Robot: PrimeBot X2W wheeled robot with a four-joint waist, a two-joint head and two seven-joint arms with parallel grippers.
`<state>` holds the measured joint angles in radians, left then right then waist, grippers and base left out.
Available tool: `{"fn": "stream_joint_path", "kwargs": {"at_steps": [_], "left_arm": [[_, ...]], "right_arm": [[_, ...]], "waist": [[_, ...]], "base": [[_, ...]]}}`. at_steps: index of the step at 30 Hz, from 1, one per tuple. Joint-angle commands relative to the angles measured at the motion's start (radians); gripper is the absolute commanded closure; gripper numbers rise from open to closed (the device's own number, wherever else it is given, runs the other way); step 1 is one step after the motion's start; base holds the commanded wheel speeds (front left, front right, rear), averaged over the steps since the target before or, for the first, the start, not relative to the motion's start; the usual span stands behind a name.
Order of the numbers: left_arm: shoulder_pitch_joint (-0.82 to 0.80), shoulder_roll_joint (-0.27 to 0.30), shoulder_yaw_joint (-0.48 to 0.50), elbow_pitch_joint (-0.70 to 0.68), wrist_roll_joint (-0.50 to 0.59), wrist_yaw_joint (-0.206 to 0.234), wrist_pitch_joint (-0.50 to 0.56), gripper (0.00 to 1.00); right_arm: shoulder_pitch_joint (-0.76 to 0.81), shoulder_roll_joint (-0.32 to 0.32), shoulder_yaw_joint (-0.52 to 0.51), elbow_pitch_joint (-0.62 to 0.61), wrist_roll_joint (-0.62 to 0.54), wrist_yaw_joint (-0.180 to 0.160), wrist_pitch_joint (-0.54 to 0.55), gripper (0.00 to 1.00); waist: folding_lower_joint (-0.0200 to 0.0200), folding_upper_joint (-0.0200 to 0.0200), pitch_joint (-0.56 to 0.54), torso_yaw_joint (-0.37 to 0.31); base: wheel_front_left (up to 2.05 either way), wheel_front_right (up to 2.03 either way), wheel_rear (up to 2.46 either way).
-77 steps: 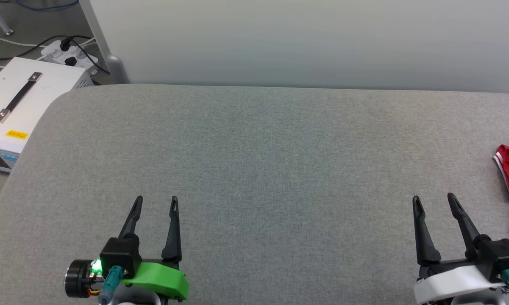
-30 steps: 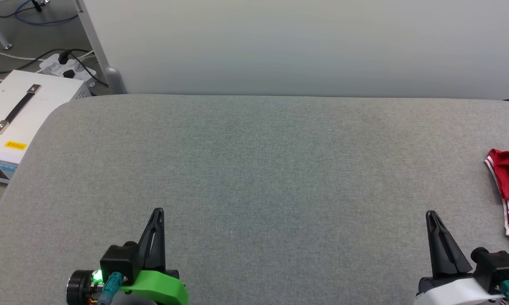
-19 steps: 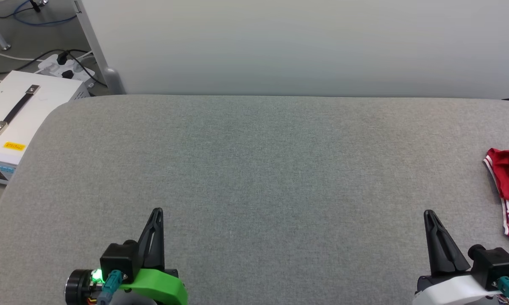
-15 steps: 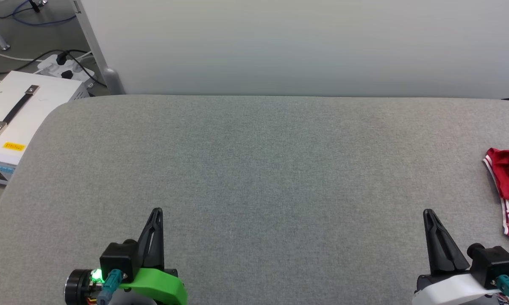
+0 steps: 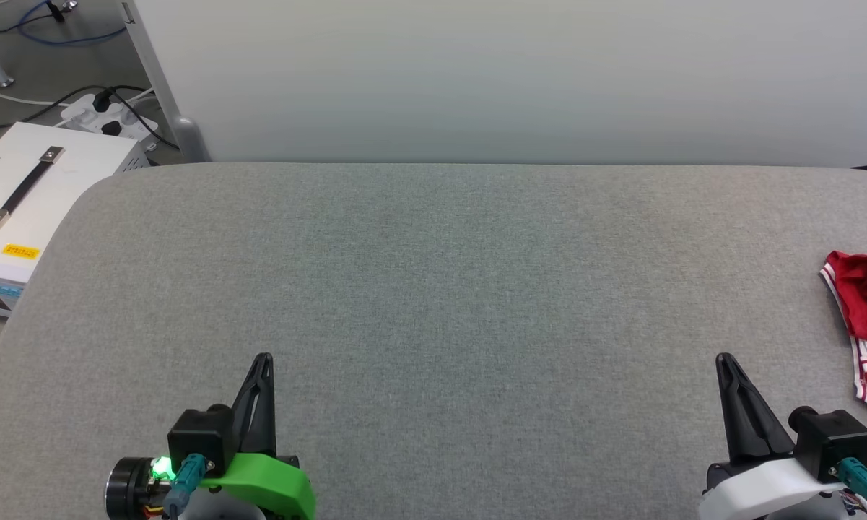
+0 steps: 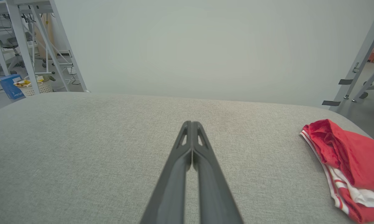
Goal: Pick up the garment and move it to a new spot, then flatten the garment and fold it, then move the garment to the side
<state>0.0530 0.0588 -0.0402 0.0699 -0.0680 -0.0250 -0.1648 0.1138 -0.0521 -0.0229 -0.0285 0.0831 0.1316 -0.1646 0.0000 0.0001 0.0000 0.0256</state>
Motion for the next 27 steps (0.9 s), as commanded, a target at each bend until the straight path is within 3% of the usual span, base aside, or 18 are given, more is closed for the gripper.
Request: {"fn": "stream_joint_path", "kwargs": {"at_steps": [1, 27], "left_arm": [[-0.018, -0.003, 0.004, -0.007, 0.013, 0.006, 0.007, 1.0], [-0.03, -0.005, 0.016, -0.028, 0.031, 0.012, 0.059, 1.0]], "right_arm": [[-0.022, 0.001, 0.003, 0.004, -0.009, 0.0, 0.006, 1.0], [-0.053, 0.001, 0.009, 0.012, -0.034, -0.001, 0.059, 1.0]], "waist": [[0.0, -0.0001, 0.0, 0.0], [0.0, -0.0001, 0.0, -0.009]], "base": [[0.0, 0.0, 0.0], [0.0, 0.0, 0.0]]}}
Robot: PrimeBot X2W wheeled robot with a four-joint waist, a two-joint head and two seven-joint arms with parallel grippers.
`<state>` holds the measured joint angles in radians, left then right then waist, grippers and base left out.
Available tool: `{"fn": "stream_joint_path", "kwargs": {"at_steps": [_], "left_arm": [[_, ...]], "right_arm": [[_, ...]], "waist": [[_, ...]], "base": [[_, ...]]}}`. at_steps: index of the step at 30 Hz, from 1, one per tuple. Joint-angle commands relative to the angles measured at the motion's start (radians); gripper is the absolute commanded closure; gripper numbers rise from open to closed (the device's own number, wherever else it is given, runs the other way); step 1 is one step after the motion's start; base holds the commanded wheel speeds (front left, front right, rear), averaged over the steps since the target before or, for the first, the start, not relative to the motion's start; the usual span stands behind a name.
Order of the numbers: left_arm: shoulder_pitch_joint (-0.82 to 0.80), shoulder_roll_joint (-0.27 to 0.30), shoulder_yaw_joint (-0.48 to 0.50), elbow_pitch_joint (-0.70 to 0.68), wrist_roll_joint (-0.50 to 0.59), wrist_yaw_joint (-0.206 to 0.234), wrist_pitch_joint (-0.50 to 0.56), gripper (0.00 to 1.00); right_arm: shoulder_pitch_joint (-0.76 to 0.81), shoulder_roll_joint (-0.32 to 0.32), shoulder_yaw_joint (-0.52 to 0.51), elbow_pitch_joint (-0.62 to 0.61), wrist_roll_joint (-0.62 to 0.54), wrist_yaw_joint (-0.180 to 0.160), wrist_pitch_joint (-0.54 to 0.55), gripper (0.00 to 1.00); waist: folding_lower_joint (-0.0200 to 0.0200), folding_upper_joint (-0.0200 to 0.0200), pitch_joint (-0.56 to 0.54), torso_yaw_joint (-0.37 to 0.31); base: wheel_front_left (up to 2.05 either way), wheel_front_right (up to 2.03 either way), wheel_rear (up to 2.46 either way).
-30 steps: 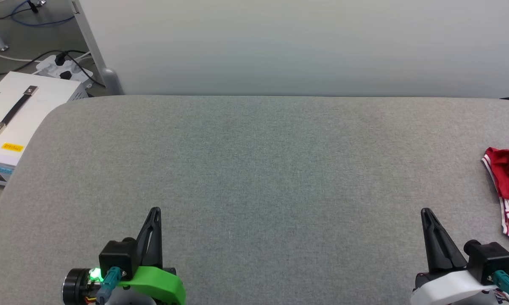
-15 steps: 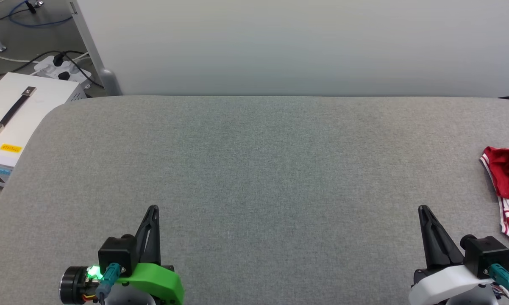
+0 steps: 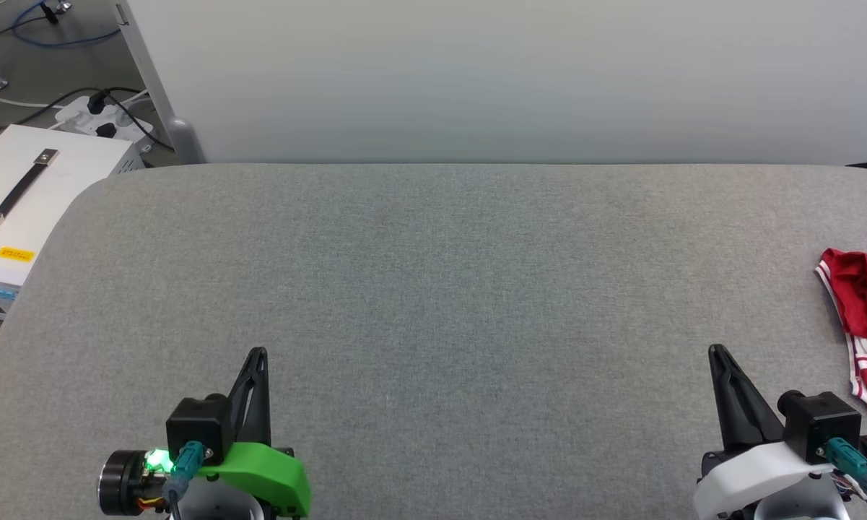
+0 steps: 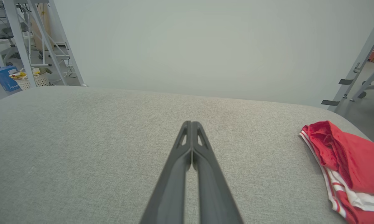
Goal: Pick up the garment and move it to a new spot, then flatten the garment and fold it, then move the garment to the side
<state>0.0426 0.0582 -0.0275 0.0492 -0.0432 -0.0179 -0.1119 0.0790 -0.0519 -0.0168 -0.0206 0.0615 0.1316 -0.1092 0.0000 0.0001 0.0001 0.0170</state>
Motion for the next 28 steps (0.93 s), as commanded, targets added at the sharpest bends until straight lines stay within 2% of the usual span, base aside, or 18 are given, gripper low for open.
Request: {"fn": "stream_joint_path", "kwargs": {"at_steps": [1, 28], "left_arm": [[-0.02, -0.004, 0.004, -0.009, 0.008, 0.005, 0.01, 1.0], [-0.032, -0.006, 0.017, -0.03, 0.027, 0.012, 0.065, 1.0]], "right_arm": [[-0.02, 0.001, 0.004, 0.005, -0.014, -0.001, 0.007, 1.0], [-0.052, 0.001, 0.011, 0.013, -0.039, -0.001, 0.062, 1.0]], "waist": [[0.0, -0.0001, 0.0, -0.001], [0.0, -0.0001, 0.0, -0.009]], "base": [[0.0, 0.0, 0.0], [0.0, 0.0, 0.0]]}}
